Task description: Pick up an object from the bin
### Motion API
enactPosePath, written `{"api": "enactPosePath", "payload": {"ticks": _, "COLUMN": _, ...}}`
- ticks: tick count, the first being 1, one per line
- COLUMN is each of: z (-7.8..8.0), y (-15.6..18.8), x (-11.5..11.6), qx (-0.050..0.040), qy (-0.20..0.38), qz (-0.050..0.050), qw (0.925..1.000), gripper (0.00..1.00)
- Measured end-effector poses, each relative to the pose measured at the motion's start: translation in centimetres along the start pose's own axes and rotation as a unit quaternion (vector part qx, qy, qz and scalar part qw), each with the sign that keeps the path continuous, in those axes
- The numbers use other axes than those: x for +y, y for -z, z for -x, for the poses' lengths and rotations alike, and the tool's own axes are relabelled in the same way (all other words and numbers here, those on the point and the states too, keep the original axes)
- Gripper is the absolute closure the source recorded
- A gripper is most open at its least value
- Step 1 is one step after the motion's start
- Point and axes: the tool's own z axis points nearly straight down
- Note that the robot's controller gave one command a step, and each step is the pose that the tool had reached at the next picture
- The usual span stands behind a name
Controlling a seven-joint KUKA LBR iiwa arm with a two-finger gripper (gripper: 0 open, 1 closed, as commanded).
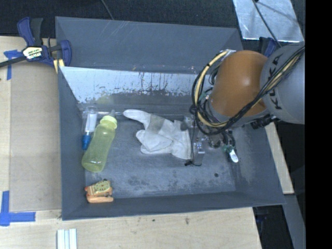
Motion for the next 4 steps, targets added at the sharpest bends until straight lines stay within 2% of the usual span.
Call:
{"api": "enactPosePath", "payload": {"ticks": 1, "z": 0.2, "y": 0.5, "x": 0.0, "qx": -0.0040, "qy": 0.000, "qz": 0.000, "qw": 1.0000, "gripper": 0.00}}
{"api": "enactPosePath", "payload": {"ticks": 2, "z": 2.8, "y": -4.8, "x": 4.4, "qx": -0.0063, "qy": -0.056, "qz": 0.001, "qw": 0.9984, "gripper": 0.00}}
{"api": "enactPosePath", "payload": {"ticks": 3, "z": 3.8, "y": -4.3, "x": 7.2, "qx": -0.0023, "qy": -0.052, "qz": 0.000, "qw": 0.9986, "gripper": 0.00}}
{"api": "enactPosePath", "payload": {"ticks": 4, "z": 2.2, "y": -3.8, "x": 7.2, "qx": -0.0042, "qy": -0.067, "qz": 0.001, "qw": 0.9977, "gripper": 0.00}}
